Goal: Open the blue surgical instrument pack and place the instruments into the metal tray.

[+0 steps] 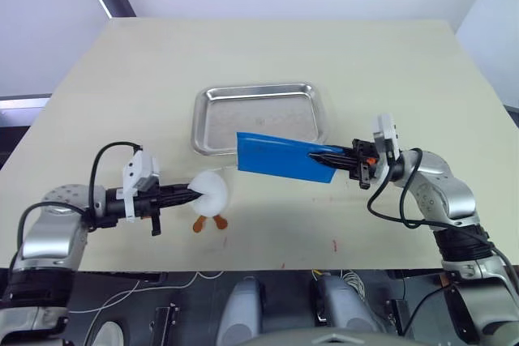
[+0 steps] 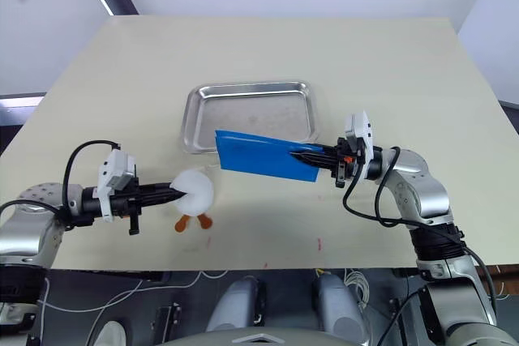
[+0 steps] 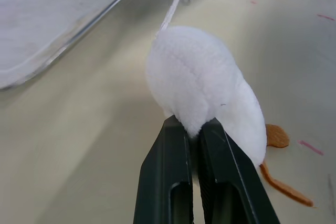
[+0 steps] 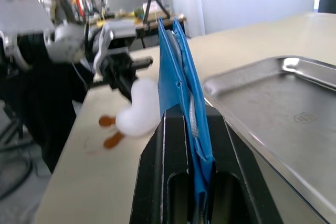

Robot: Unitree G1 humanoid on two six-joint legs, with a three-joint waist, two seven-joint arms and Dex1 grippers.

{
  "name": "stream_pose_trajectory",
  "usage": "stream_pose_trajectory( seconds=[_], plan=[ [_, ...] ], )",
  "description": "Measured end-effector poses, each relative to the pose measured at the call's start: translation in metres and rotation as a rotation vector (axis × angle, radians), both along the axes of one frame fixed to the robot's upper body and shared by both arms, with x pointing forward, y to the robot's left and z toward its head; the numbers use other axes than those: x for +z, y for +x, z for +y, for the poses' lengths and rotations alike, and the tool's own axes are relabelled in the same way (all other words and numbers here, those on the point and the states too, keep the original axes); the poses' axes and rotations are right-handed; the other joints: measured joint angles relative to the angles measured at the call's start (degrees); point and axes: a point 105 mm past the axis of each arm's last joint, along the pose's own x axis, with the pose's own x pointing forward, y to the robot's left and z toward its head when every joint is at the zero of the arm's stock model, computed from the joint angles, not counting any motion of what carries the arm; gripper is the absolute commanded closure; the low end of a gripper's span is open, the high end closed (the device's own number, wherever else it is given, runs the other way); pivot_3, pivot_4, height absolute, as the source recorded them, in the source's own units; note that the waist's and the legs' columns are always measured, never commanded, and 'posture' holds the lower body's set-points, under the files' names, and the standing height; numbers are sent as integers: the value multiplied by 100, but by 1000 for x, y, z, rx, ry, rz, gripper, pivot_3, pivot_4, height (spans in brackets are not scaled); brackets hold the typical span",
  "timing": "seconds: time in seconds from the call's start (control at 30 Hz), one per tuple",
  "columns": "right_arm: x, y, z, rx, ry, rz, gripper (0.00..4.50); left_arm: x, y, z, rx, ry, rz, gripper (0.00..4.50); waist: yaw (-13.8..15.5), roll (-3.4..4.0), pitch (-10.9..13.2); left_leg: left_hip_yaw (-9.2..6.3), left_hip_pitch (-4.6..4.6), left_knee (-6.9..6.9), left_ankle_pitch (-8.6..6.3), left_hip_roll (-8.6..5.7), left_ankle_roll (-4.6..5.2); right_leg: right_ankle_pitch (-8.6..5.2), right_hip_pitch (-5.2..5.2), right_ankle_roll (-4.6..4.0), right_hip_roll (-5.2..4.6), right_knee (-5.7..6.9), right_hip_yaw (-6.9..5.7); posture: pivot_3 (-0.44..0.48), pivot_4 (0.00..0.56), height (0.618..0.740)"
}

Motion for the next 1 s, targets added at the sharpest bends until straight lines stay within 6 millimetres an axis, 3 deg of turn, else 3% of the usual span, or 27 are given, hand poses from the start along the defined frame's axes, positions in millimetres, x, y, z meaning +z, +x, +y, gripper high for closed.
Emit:
stream_pose_trajectory(
  seconds=[0.3,0.4,0.67,0.73,0.77,0.83,0.87,0.9,0.97,1.0],
  plan=[
    [3,-3,12,46,-27,-67,4500,28,-7,21,-103,110,58,4463,-2,6,7,-2,-2,-1,0,2,0,-1,-2,-1,3,0,-3,0,150,740],
    [0,-6,19,70,-46,-76,4500,21,-7,33,-131,264,91,4463,0,10,12,-1,-2,-2,0,1,0,-1,-3,-1,3,-2,-2,0,150,740],
    [-2,-7,23,64,-58,-85,4500,15,9,34,-179,394,21,4463,8,15,15,-1,-2,-1,0,1,0,-1,-3,-1,4,1,-2,0,150,740],
    [-4,-7,23,58,-64,-83,4500,13,13,34,-171,395,16,3701,5,15,15,-1,-2,-1,0,1,0,-1,-3,-1,4,2,-1,0,150,740],
    [-4,-7,23,58,-64,-83,4500,13,13,34,-171,395,16,3701,4,15,15,-1,-2,-1,0,1,0,-1,-3,-1,4,2,-1,0,150,740],
    [-5,-6,21,50,-72,-83,4500,11,14,39,-146,402,26,2752,-2,15,15,-1,-1,-1,0,1,0,-1,-3,-1,4,2,-1,0,150,740],
    [-6,-6,20,48,-75,-82,4500,11,14,41,-137,401,32,2506,0,15,15,-1,-1,-1,0,1,0,-1,-3,-1,3,2,-1,0,150,740],
    [-6,-6,20,48,-75,-83,4500,12,14,43,-124,399,39,1798,1,15,15,0,-1,0,0,1,0,-1,-3,-1,3,2,-1,0,150,740],
    [-6,-6,20,48,-75,-84,4500,14,14,44,-111,390,42,1271,1,15,15,1,-1,0,0,1,0,-1,-3,-1,2,2,-1,0,150,740],
    [-5,-6,20,49,-75,-85,4500,15,14,45,-101,381,49,746,1,14,15,0,-2,0,0,1,0,-1,-3,-1,3,2,-1,0,150,740]
  ],
)
